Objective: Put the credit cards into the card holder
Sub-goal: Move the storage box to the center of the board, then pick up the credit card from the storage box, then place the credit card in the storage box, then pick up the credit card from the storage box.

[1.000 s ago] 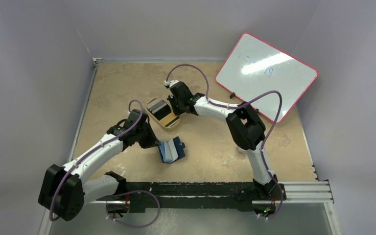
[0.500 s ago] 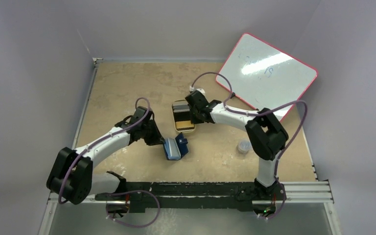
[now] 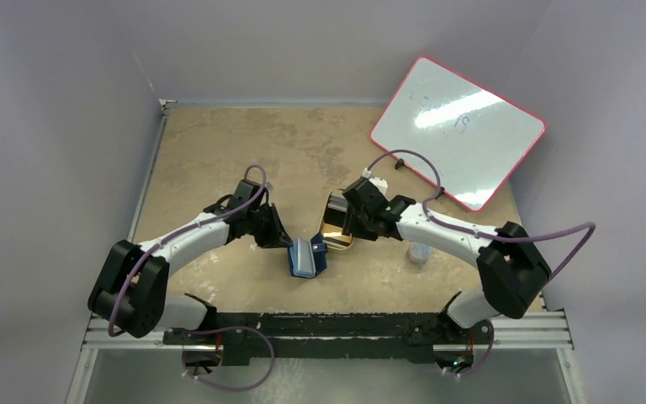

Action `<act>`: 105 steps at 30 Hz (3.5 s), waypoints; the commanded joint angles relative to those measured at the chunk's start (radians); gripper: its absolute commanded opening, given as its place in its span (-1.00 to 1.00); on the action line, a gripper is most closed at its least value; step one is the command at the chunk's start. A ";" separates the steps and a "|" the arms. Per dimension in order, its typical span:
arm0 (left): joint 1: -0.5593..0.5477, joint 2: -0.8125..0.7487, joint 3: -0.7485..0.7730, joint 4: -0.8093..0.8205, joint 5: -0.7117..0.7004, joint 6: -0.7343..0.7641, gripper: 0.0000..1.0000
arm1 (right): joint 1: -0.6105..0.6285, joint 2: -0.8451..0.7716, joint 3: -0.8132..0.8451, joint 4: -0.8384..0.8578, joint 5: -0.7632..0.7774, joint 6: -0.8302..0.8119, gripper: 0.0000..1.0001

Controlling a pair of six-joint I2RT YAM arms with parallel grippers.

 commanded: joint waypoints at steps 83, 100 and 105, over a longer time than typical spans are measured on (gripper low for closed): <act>0.005 -0.074 -0.097 0.028 0.095 0.005 -1.00 | -0.001 0.122 0.145 0.187 -0.165 -1.151 0.31; 0.005 -0.092 -0.081 0.021 0.095 0.016 -1.00 | -0.080 0.092 0.173 0.236 -0.085 -1.250 0.52; 0.004 -0.085 -0.081 0.033 0.102 0.012 -1.00 | -0.110 0.169 0.191 0.250 -0.057 -1.329 0.60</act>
